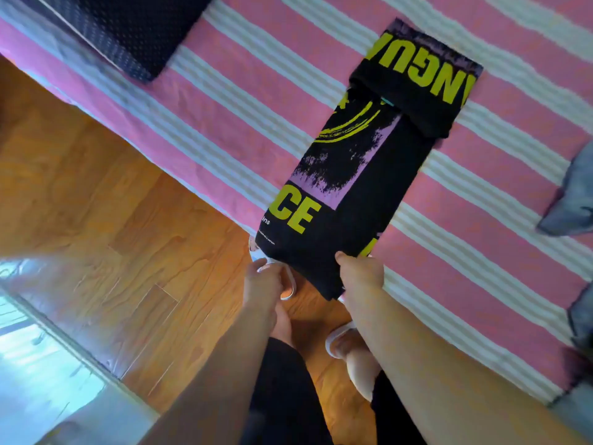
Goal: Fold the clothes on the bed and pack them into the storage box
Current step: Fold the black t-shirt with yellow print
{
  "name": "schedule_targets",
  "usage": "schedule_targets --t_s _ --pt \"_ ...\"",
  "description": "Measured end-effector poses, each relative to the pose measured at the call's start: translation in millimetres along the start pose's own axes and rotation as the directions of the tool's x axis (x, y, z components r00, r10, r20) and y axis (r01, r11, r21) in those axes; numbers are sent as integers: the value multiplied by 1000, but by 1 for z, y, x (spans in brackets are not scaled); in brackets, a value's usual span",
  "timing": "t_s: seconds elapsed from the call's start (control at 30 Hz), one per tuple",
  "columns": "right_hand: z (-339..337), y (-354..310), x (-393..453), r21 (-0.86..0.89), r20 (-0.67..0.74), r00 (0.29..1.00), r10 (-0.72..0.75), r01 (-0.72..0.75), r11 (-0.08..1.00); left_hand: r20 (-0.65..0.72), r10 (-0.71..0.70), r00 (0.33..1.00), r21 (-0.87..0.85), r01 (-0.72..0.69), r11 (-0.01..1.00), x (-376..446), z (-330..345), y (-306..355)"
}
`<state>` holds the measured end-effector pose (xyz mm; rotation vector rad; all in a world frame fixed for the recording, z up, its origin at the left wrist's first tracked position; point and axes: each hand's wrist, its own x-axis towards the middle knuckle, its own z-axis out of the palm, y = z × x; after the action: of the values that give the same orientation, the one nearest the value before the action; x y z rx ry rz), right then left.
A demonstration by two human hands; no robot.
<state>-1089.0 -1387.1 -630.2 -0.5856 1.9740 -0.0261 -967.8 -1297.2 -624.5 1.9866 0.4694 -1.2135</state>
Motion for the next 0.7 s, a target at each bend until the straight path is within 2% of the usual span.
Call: schedule_targets --t_s 0.03,0.07,0.1,0.13,0.2,0.23,0.27,0.3,0.33,0.37,0.4,0.43,0.47,0.5,0.57,0.6,0.63,0.7 --pt "0 -1 -4 -22 15 1000 14 -14 1000 -38 125 991 200 -115 973 -4 -1 -6" --pt "0 -1 -7 -43 19 999 36 -35 998 -13 274 962 398 -246 884 -7 -3 -13" --pt "-1 -1 -9 -56 24 998 56 -55 997 88 407 909 552 -385 740 -10 -6 -22" --pt "-1 -3 -13 -59 36 997 62 -60 996 248 497 831 650 -523 550 -15 -9 -28" --pt "1 -16 -22 -47 98 995 18 -13 999 522 526 671 725 -674 141 -20 -8 -28" --pt "2 -28 -27 8 143 990 -11 10 1000 580 536 614 716 -698 24 -19 -6 -19" --pt "4 -44 -34 98 214 976 -37 16 995 583 578 572 712 -702 -24 -16 -4 -5" --pt "7 -63 -42 190 308 948 -75 16 982 533 652 539 715 -699 -7 -10 -4 13" --pt "7 -83 -49 259 424 897 -123 10 966 447 725 524 716 -695 61 -1 -4 34" --pt "5 -103 -56 316 545 818 -184 2 949 344 775 530 692 -701 172 8 -5 59" --pt "3 -119 -61 361 629 737 -249 7 932 244 777 580 641 -698 319 19 -8 86" --pt "1 -130 -62 387 659 685 -310 44 921 159 747 645 568 -679 466 30 -10 112" --pt "0 -132 -60 369 642 681 -352 128 921 104 717 689 511 -656 555 41 -14 135" --pt "-1 -127 -56 296 590 717 -373 238 925 80 691 718 522 -621 585 50 -18 150" --pt "-1 -105 -39 107 466 787 -404 403 909 88 659 747 626 -556 547 57 -22 155" --pt "-1 -90 -25 -16 419 788 -452 504 864 104 657 747 658 -547 518 53 -22 145" --pt "-2 -79 -12 -188 389 754 -529 627 756 129 655 744 670 -552 496 46 -21 130" --pt "-8 -70 11 -457 390 627 -675 767 449 232 646 727 667 -602 439 29 -16 92"
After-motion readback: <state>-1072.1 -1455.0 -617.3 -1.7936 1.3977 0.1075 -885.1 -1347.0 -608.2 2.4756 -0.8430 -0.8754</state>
